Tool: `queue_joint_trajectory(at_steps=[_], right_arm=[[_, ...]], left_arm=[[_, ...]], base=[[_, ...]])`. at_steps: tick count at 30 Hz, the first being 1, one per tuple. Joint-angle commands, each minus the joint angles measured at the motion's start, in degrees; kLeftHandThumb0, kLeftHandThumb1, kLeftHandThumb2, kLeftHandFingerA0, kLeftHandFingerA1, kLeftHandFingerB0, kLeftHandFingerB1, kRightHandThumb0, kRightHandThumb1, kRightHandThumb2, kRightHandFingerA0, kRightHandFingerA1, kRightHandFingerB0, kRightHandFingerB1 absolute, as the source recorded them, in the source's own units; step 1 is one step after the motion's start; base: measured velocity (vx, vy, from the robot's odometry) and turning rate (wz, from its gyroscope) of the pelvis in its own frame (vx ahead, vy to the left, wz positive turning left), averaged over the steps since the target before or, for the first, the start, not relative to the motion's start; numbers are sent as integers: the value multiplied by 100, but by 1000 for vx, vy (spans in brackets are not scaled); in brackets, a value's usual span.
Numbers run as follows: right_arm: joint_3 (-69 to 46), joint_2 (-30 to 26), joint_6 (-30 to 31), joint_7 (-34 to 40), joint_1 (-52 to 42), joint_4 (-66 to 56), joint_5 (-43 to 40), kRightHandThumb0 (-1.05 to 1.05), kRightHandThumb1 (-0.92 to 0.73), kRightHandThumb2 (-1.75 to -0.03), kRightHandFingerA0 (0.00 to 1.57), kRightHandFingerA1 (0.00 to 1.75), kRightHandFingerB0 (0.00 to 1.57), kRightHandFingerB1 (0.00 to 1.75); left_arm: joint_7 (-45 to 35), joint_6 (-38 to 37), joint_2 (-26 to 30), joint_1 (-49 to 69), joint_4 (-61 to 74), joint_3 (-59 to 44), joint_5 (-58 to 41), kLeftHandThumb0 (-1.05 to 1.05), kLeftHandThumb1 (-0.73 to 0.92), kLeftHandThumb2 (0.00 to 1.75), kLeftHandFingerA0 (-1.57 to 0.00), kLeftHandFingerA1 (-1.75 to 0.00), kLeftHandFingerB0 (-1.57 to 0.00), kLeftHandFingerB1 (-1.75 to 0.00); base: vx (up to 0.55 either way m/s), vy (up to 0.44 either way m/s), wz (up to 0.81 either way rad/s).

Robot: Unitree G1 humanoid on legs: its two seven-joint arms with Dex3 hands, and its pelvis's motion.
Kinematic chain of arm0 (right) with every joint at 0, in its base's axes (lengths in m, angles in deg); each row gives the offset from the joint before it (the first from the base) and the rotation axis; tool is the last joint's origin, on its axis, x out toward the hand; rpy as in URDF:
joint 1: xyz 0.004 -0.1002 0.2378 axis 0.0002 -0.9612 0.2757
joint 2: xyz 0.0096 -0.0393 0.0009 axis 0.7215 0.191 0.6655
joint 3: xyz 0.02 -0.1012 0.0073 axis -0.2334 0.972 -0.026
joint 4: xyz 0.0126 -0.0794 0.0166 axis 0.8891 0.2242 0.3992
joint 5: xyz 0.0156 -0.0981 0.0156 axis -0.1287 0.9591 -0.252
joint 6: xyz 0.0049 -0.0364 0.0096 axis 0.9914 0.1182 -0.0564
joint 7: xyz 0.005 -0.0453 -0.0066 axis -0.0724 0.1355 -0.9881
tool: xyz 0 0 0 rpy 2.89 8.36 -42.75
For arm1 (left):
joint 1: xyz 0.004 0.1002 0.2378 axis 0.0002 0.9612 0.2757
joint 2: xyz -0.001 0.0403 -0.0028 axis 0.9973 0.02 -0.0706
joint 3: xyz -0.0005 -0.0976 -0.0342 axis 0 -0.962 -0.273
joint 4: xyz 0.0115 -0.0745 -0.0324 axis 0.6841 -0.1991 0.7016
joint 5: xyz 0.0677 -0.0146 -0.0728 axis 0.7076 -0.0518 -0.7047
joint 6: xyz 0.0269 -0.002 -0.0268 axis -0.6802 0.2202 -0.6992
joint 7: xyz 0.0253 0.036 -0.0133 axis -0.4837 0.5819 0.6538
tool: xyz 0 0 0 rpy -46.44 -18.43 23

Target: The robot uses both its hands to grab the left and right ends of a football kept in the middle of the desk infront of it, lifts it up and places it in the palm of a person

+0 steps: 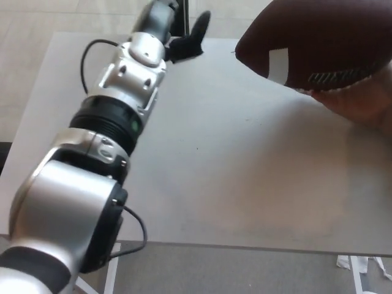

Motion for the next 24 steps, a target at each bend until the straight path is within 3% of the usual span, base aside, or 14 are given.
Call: queue_joint_trajectory(at_steps=[1,5,6,10,11,13,14,18,19,20,21,22,23,24], right_arm=[[-132,-386,312,-580,-277,-585,-137,-104,-71,-101,0,0,0,5],[-348,-690,406,-935,-757,-1309,-264,-105,-76,-118,0,14,0,12],[-513,-794,424,-1137,-1049,-1742,-405,-98,-72,-89,13,60,0,2],[-1286,-960,368,-1537,-1991,-2834,-816,-104,-74,-118,11,30,0,14],[-1525,-951,451,-1533,-2233,-3150,-885,-105,-76,-123,57,122,0,6],[-2051,-938,654,-1689,-2799,-3740,-1107,-98,-74,-114,82,126,0,14],[-2405,-804,535,-1831,-3110,-3989,-1357,-105,-77,-119,4,29,4,14],[-3665,64,-98,-1807,-4214,-4836,-2095,-89,-83,-66,27,43,25,35],[-4133,478,-412,-1761,-4656,-5076,-2402,-89,-74,-78,34,45,26,39],[-4283,743,-778,-1596,-4840,-5162,-2324,-75,-68,-107,43,55,33,49],[-4409,1073,-1121,-1410,-5093,-5354,-2240,-72,-70,-108,53,59,40,52],[-4523,1281,-1275,-1317,-5242,-5458,-2313,-71,-82,-65,69,52,51,43],[-4659,1528,-1395,-1146,-5417,-5552,-2329,-71,-80,-65,97,124,60,52],[-4768,1791,-1552,-1016,-5695,-5629,-2231,-68,-83,-65,88,96,49,60]], left_arm=[[-506,-41,739,296,999,-422,-353,-79,67,113,0,-50,0,-21],[-1136,146,1439,928,2454,-718,-610,-89,75,116,-2,-37,-7,-14],[-1290,451,1662,1312,3229,-1006,-846,-84,73,116,0,-48,-6,-26],[-1618,1050,2064,2494,5120,-2119,-1727,-92,75,105,-3,-32,0,-7],[-1684,1140,2118,2844,5578,-2411,-1925,-86,81,119,-1,-32,0,-15],[-1843,1317,2139,3619,6583,-2989,-2346,-89,82,119,-2,-35,0,-14],[-1906,1422,2110,4082,7084,-3370,-2561,-89,78,119,-1,-50,-10,-23],[-2104,1352,1806,6024,8494,-4893,-3007,-96,91,76,-16,-55,-8,-39],[-2101,932,1420,6895,8868,-5449,-3100,-95,74,114,-28,-59,-12,-47],[-2118,649,1219,7315,8900,-5695,-3134,-94,91,68,-40,-52,-24,-38],[-2144,266,975,7792,8847,-6016,-3223,-94,76,115,-44,-62,-22,-50],[-2151,-31,817,8107,8760,-6181,-3232,-90,92,70,-45,-57,-25,-41],[-2179,-503,643,8479,8533,-6328,-3144,-87,92,74,-44,-59,-22,-43],[-2213,-1063,459,8901,8192,-6489,-3046,-84,92,74,-46,-66,-23,-46]], base=[[0,0,0],[0,0,0],[0,0,0],[0,0,0],[0,0,0],[0,0,0],[0,0,0],[0,0,0],[0,0,0],[0,0,0],[0,0,0],[0,0,0],[0,0,0],[0,0,0]])
